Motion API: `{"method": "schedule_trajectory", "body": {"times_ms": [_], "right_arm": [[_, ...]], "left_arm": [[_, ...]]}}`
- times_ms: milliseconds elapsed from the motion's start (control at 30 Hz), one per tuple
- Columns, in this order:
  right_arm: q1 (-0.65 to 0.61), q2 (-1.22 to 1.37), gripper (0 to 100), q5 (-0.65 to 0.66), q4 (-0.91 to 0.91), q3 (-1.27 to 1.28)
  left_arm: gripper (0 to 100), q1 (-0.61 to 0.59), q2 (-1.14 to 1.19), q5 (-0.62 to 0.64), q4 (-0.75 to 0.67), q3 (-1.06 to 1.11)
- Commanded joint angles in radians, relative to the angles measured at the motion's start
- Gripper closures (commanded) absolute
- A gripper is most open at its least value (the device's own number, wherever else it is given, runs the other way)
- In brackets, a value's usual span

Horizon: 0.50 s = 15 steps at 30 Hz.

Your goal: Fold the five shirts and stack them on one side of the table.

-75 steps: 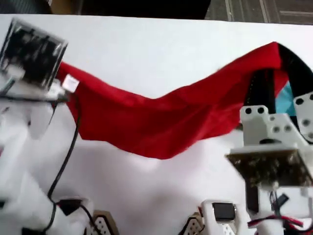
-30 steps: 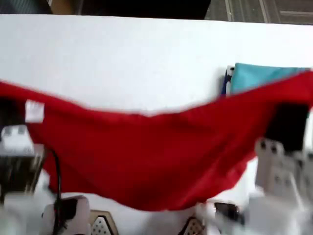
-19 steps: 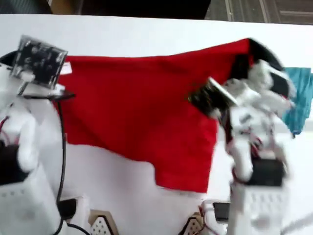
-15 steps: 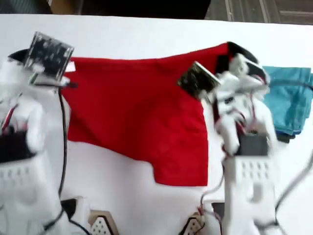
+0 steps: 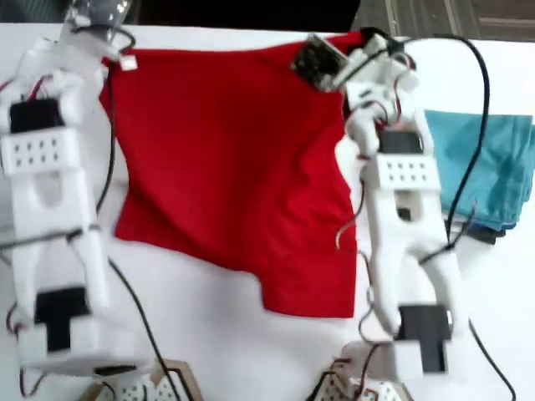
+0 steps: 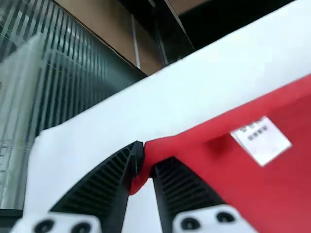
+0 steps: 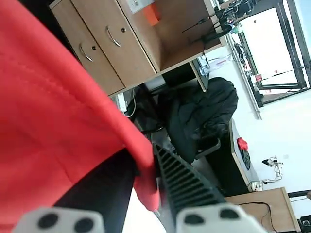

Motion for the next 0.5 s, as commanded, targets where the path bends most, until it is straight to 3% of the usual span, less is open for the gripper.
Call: {"method": "schedule_trajectory", "body": {"times_ms": [0,200,467], "right_arm": [[-0.012,0.107,97.8,0.003,-0.024,-0.097],[-0.012,0.214,97.8,0.003,-0.024,-0.097],[-0.008,0.219,97.8,0.003,-0.024,-0.094]], "left_arm": [[97,-0.012,0.161,-0.006,0.107,-0.214],[97,-0.005,0.39,-0.006,0.262,-0.42],[97,0.006,0.555,-0.005,0.354,-0.647]]}}
